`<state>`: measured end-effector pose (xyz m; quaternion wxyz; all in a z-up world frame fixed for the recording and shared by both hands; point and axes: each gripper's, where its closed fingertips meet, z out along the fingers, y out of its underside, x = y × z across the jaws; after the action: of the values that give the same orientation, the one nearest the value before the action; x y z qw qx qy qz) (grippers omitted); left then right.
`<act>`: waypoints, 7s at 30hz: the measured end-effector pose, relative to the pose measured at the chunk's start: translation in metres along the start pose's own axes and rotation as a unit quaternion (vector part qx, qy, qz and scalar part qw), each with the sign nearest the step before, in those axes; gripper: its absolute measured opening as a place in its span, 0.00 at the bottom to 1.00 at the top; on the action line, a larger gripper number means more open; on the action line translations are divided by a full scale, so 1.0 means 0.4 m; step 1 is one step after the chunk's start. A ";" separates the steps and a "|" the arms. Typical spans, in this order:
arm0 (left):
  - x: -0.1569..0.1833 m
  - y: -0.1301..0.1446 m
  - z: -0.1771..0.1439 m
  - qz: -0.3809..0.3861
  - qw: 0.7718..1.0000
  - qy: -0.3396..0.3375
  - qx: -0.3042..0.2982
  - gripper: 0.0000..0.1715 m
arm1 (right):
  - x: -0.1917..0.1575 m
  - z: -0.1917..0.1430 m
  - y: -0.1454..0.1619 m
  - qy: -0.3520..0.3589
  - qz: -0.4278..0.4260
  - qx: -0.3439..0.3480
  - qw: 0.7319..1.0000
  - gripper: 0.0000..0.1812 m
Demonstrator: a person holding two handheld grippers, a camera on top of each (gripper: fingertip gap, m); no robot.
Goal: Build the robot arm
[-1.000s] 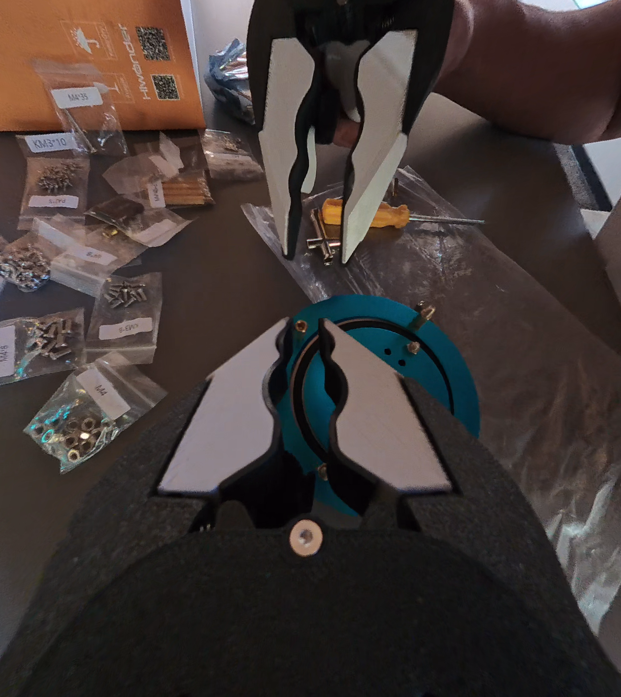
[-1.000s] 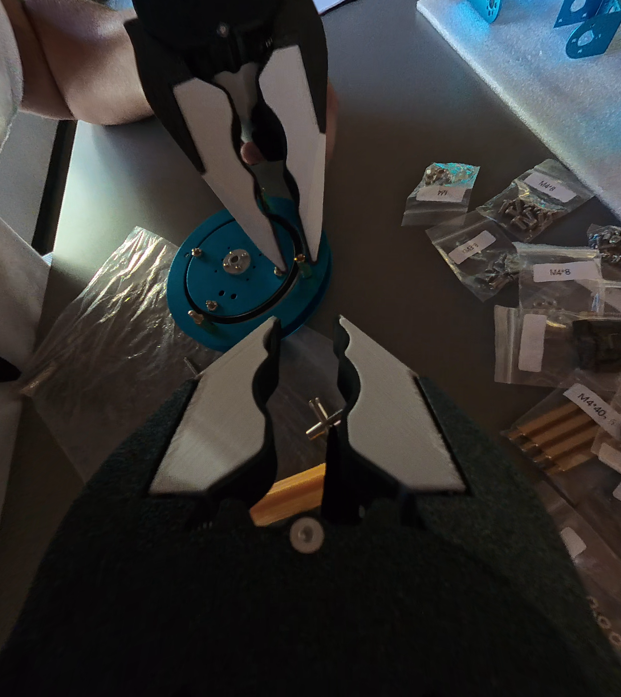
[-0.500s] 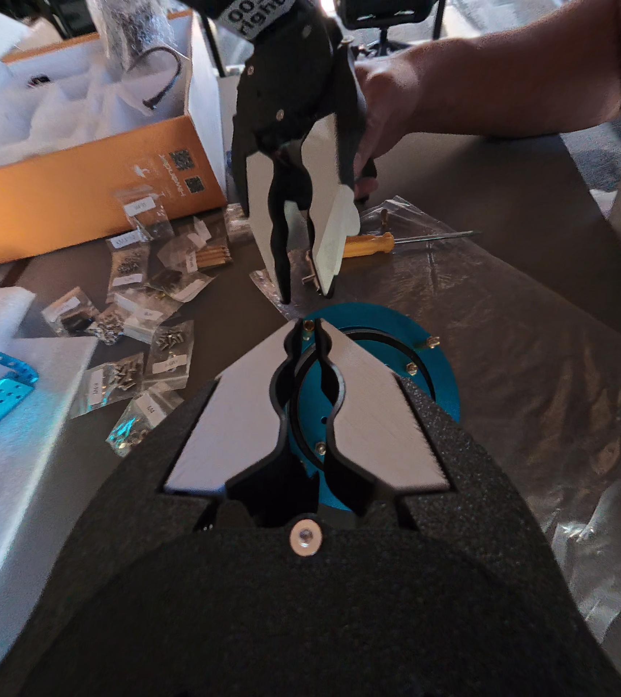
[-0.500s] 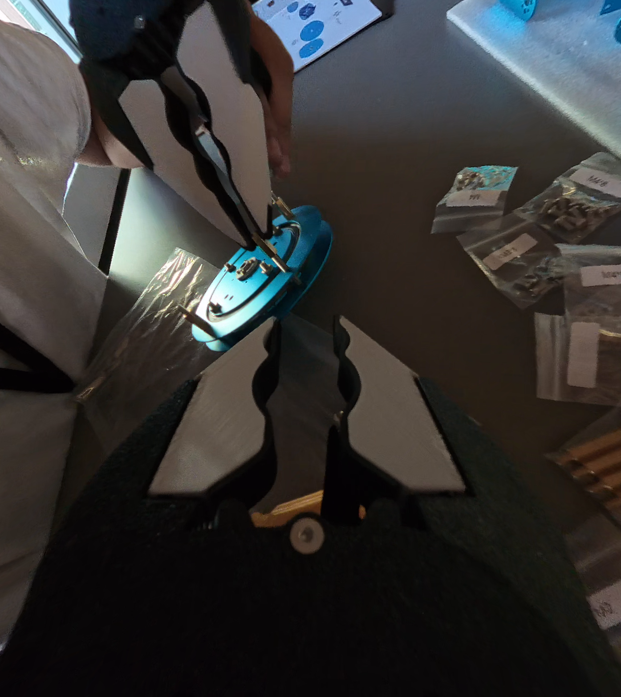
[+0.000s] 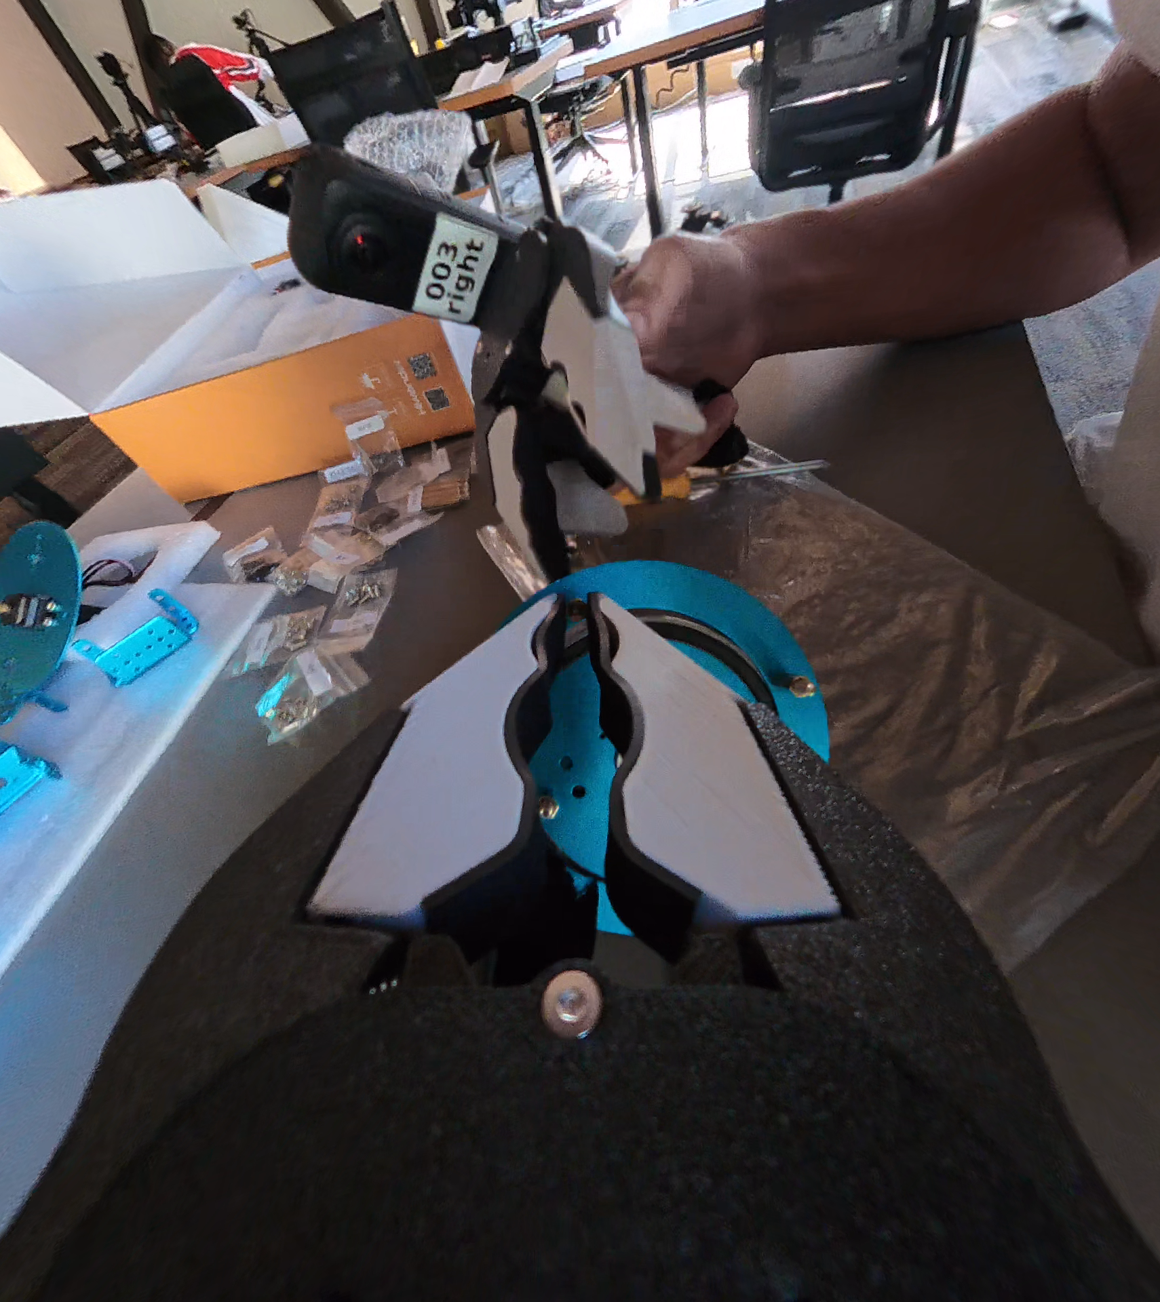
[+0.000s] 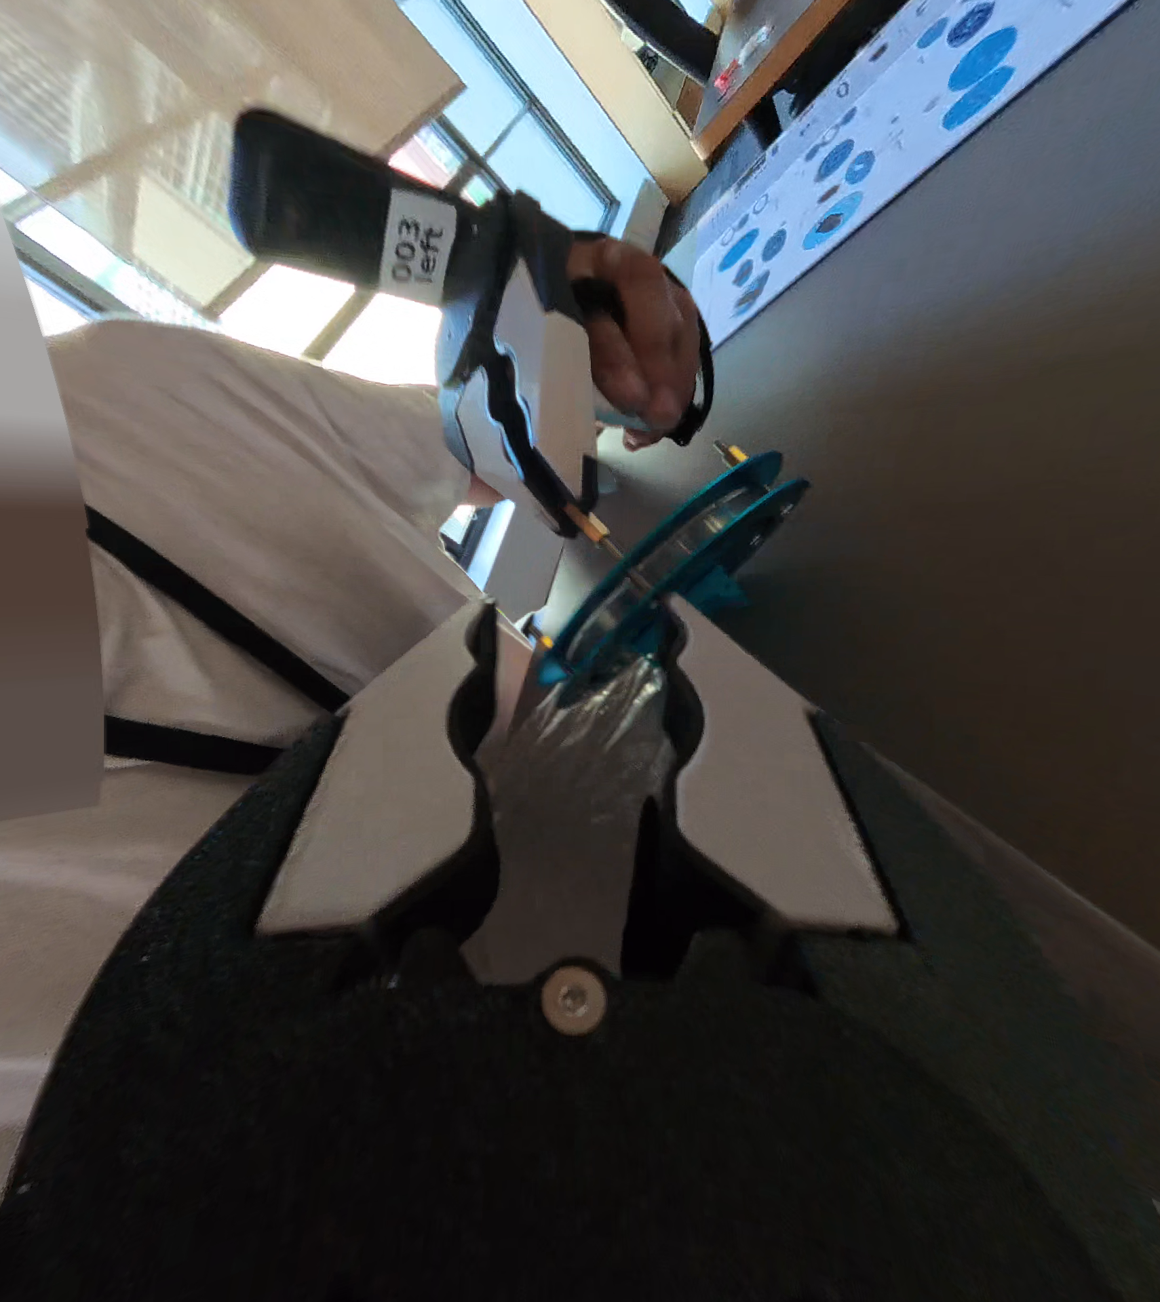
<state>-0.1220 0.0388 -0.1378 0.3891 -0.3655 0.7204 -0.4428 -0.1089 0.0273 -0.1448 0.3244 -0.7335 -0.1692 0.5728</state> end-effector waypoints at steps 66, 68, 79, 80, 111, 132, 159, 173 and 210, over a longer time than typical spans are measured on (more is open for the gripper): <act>0.171 -0.043 -0.045 0.158 0.987 0.007 -0.041 0.03 | -0.120 0.078 0.104 0.287 -0.358 -0.228 0.859 0.02; 0.162 -0.038 -0.043 0.115 0.991 0.016 -0.061 0.03 | -0.112 0.074 0.096 0.304 -0.375 -0.230 0.845 0.02; 0.170 -0.063 -0.048 -0.529 0.817 0.229 -0.010 0.03 | -0.100 0.067 0.083 0.350 -0.449 -0.225 0.791 0.02; 0.173 -0.065 -0.051 -0.471 0.855 0.215 -0.004 0.06 | -0.098 0.066 0.082 0.349 -0.447 -0.221 0.793 0.02; 0.135 -0.033 -0.027 -0.018 0.997 -0.031 -0.072 0.02 | -0.082 0.057 0.057 0.400 -0.501 -0.216 0.736 0.02; 0.157 -0.035 -0.037 0.025 0.993 0.036 -0.114 0.03 | -0.111 0.074 0.099 0.177 -0.119 -0.038 0.976 0.05; 0.141 -0.042 -0.038 0.244 0.958 -0.097 -0.118 0.03 | -0.137 0.069 0.069 0.074 0.001 0.112 0.991 0.02; 0.216 -0.063 -0.057 -0.539 0.762 0.349 -0.084 0.02 | -0.148 0.081 0.094 0.335 -0.660 -0.150 0.656 0.01; 0.192 -0.076 -0.009 -0.618 0.712 0.325 -0.078 0.02 | -0.118 0.031 0.116 0.451 -0.584 -0.343 0.581 0.01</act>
<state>-0.1527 -0.0374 -0.1268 -0.2591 -0.5918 0.4477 -0.6182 -0.1401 -0.0322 -0.1431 0.3474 -0.6970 -0.5772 -0.2456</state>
